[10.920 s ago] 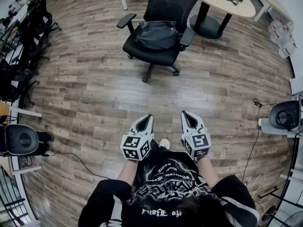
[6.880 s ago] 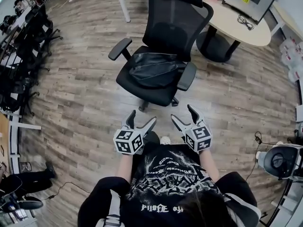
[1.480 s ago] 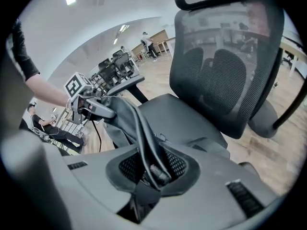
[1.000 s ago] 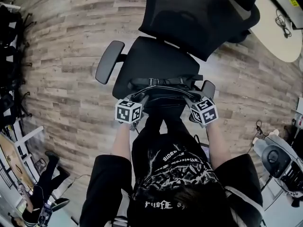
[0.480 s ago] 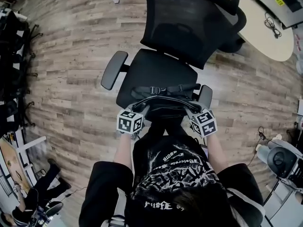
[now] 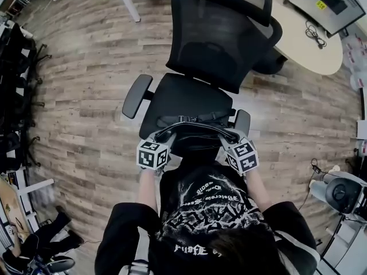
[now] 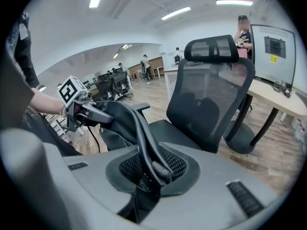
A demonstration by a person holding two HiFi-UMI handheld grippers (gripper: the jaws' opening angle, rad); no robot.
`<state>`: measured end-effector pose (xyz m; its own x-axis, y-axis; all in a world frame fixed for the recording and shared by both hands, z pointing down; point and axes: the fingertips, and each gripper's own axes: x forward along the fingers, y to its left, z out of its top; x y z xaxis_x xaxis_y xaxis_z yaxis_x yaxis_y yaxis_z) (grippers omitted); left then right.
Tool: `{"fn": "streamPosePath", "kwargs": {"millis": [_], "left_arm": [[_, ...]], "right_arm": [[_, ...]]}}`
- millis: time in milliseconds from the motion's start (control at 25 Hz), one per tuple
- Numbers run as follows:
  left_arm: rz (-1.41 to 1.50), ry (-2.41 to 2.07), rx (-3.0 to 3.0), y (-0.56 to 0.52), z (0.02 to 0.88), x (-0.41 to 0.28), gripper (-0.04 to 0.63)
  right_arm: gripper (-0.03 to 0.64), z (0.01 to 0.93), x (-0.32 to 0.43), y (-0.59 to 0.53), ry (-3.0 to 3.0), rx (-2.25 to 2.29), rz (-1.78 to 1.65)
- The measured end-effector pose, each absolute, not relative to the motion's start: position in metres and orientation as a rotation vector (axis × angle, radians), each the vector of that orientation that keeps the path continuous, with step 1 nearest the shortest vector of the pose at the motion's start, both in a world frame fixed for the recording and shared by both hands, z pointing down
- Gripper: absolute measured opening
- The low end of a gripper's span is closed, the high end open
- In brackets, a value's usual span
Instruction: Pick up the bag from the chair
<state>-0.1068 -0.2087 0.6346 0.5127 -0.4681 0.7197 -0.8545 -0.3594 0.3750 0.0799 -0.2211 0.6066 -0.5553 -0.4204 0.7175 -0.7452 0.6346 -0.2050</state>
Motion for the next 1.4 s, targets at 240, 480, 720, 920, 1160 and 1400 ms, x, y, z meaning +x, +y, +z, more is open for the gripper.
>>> {"fn": "streamPosePath", "kwargs": {"millis": [240, 480, 720, 920, 1160, 1400], "left_arm": [[0.62, -1.118, 2.065, -0.211, 0.605, -0.114, 0.08], [0.586, -1.161, 2.104, -0.213, 0.576, -0.116, 0.08], [0.561, -1.206, 2.167, -0.22, 0.537, -0.119, 0.08], [0.565, -1.258, 2.215, -0.225, 0.502, -0.123, 0.08], [0.539, -1.333, 2.302, -0.226, 0.455, -0.125, 0.077], [0.529, -1.412, 2.338, -0.232, 0.409, -0.129, 0.075]], "right_arm": [[0.063, 0.574, 0.073, -0.224, -2.276, 0.945, 0.57], [0.063, 0.539, 0.07, -0.225, -2.324, 0.999, 0.48], [0.063, 0.495, 0.065, -0.226, -2.367, 1.044, 0.349], [0.063, 0.462, 0.062, -0.229, -2.404, 1.096, 0.273], [0.063, 0.419, 0.059, -0.231, -2.455, 1.143, 0.16], [0.064, 0.376, 0.056, -0.239, -2.498, 1.186, 0.033]]}}
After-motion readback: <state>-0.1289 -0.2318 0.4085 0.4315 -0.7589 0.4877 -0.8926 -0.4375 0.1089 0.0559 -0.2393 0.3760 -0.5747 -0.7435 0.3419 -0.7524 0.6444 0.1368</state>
